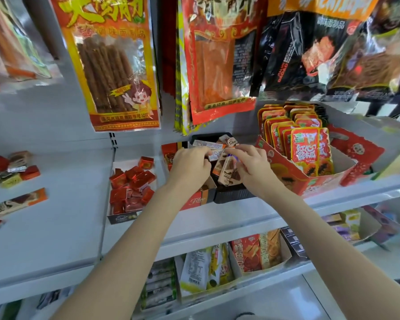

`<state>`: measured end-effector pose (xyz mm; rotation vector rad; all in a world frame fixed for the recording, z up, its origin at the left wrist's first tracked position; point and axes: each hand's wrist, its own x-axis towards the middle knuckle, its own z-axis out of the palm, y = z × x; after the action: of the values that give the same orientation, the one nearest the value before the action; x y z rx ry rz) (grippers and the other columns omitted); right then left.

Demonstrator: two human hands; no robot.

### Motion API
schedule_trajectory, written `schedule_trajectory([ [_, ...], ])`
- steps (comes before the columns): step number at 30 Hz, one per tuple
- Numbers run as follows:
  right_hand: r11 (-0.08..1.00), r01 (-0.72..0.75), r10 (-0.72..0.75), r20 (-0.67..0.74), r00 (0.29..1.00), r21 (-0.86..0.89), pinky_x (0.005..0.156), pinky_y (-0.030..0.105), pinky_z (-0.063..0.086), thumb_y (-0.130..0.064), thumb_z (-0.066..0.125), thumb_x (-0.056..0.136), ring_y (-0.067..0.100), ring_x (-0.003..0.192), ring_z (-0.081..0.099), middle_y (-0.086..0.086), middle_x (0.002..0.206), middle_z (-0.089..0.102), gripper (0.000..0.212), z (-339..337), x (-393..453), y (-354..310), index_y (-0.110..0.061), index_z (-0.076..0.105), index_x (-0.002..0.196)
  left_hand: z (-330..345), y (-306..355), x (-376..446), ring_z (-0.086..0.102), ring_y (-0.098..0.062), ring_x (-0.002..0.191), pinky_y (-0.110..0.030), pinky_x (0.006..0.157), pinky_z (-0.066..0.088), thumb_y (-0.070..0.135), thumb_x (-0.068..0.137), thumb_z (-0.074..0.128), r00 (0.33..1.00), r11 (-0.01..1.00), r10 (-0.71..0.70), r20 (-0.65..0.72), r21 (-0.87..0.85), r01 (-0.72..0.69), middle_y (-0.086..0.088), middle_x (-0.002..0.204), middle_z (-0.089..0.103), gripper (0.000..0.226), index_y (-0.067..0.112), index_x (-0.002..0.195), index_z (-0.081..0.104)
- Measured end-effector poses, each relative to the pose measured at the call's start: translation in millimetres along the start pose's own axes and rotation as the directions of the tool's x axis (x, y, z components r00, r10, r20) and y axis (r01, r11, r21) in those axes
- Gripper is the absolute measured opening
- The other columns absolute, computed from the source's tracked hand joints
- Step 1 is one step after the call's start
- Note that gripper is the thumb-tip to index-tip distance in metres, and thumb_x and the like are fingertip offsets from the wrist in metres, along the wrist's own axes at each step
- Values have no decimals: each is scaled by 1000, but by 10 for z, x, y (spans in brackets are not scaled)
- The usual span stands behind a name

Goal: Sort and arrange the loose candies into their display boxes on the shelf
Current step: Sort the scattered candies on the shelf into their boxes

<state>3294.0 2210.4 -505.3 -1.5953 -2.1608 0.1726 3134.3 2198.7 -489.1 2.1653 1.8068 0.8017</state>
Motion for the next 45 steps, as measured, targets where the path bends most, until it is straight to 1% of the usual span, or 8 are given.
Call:
schedule_trajectory([
  [9,956,279,-254,-219,942,93,80,20,33,2,45,86,27,105,49,13,117,49,31,53,-51,-773,-4,52,115,-564,-661,-521,54,-19,110,-38,101,38,12,92,45,999,996,-9,-40,92,13,0,117,62,28,17,112,63],
  [14,867,463,-465,-38,885,184,90,36,41,-7,38,86,29,106,46,13,116,48,36,500,19,-1603,-7,48,121,-997,-1391,-858,52,-24,113,-35,97,33,11,90,46,982,959,-173,-71,217,185,-2,123,59,30,18,114,62],
  [17,852,456,-490,87,868,256,103,30,30,-2,45,89,25,121,40,10,131,45,43,846,169,-2069,-11,42,131,-1229,-1865,-1049,51,-26,117,-34,97,35,13,89,48,951,920,-292,-100,244,308,-4,128,56,32,17,119,59],
  [23,802,409,-539,233,809,435,101,18,21,1,40,93,31,129,37,18,137,42,41,1543,820,-2929,-5,42,134,-1539,-2619,-1409,38,-26,131,-38,108,29,27,94,43,868,827,-493,-58,277,489,-5,144,40,43,21,137,40],
  [31,818,526,-572,428,700,233,116,44,12,-51,37,92,22,142,15,1,151,28,50,2405,1506,-3947,-34,35,139,-1735,-3010,-1545,27,-29,135,-42,109,29,46,91,42,794,778,-608,21,212,591,-8,147,28,58,21,141,28],
  [35,779,626,-512,595,620,18,115,47,5,-57,32,90,26,142,10,-3,153,21,55,2459,1557,-4060,-39,27,141,-1746,-3006,-1521,20,-32,137,-42,112,21,56,88,40,774,763,-627,87,273,586,-13,148,24,70,21,144,17],
  [40,735,672,-587,580,566,88,106,34,18,-41,51,89,26,131,29,10,139,37,49,2046,1469,-3715,-30,40,136,-1781,-2952,-1554,0,-28,143,-41,116,8,68,75,51,757,786,-613,224,269,557,-1,156,2,96,25,147,5],
  [45,759,581,-639,510,577,294,101,35,34,-26,73,74,23,111,45,6,113,48,29,1830,1186,-3266,-24,64,101,-1711,-2824,-1530,26,-26,129,-36,105,28,49,76,66,870,898,-436,231,178,402,1,143,35,73,27,137,33],
])
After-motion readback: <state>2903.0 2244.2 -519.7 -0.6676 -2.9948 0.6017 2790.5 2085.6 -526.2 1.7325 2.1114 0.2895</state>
